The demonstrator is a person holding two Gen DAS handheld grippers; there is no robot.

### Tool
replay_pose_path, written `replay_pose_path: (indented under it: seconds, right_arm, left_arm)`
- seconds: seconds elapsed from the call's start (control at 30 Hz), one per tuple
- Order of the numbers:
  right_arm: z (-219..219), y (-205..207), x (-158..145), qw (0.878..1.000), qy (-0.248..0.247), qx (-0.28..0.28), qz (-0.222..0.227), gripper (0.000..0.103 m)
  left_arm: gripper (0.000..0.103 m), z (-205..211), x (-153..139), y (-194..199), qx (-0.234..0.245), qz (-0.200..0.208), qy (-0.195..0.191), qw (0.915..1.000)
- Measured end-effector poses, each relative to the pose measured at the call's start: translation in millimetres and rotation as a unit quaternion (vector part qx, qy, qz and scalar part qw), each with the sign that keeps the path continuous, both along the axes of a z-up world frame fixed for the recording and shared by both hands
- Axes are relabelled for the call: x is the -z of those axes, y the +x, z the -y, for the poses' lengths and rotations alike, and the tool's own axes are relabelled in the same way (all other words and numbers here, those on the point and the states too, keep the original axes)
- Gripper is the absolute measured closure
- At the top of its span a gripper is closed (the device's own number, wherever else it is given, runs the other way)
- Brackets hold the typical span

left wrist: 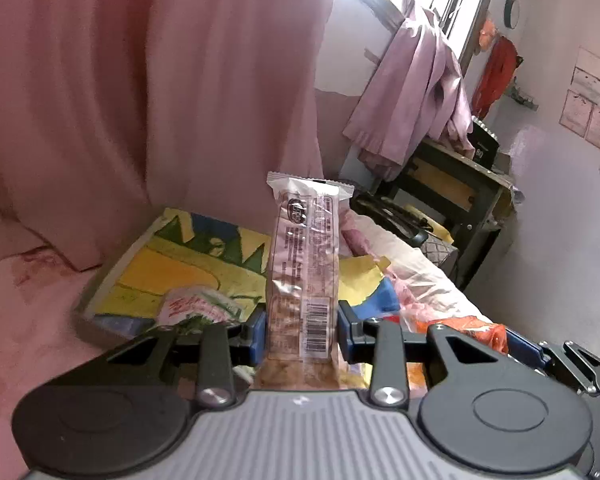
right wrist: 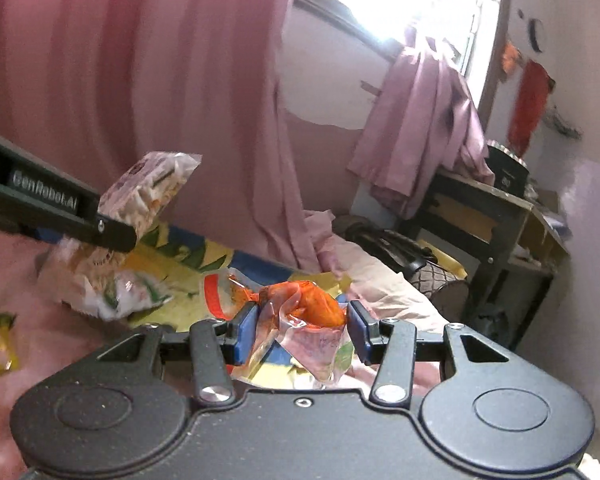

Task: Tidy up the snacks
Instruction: 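Carry the bar and orange snack into the box and release both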

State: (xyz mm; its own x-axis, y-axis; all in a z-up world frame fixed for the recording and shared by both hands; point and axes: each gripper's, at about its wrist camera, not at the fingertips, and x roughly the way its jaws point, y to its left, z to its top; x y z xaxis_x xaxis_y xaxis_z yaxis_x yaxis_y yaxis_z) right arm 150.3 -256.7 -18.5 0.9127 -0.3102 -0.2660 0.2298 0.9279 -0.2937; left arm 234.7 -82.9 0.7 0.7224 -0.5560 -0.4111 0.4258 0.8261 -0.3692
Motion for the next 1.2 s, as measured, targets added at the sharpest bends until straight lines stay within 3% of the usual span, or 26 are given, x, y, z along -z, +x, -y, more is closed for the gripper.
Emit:
replay_pose_path:
  seconds: [0.13, 0.3, 0.67, 0.97, 1.2]
  right_arm:
    - [6.9, 21.2, 5.0, 1.000, 0.016, -0.001, -0.001, 0.053]
    - [9.6, 45.6, 17.0, 0.999, 0.035, -0.009, -0.009, 0.053]
    - [18.1, 72.3, 38.8, 0.993, 0.102, -0.008, -0.055, 0.053]
    - [7.8, 72.8, 42.3, 0.995, 0.074, -0.013, -0.060, 0.053]
    - [12.5, 71.0, 40.1, 0.995, 0.083, 0.001, -0.056, 0.041]
  left_arm:
    - [0.065, 5.7, 10.2, 11.9, 0.000, 0.013, 0.019, 0.9997]
    - [0.065, 10.6, 15.6, 31.6, -0.011, 0.008, 0.016, 0.9998]
    - [0.065, 25.0, 41.5, 42.6, -0.011, -0.001, 0.071, 0.9974]
    - [0.064, 31.3, 49.1, 42.5, 0.002, -0.018, 0.098, 0.9950]
    - [0.057, 28.1, 49.7, 42.9, -0.002, -0.033, 0.091, 0.9953]
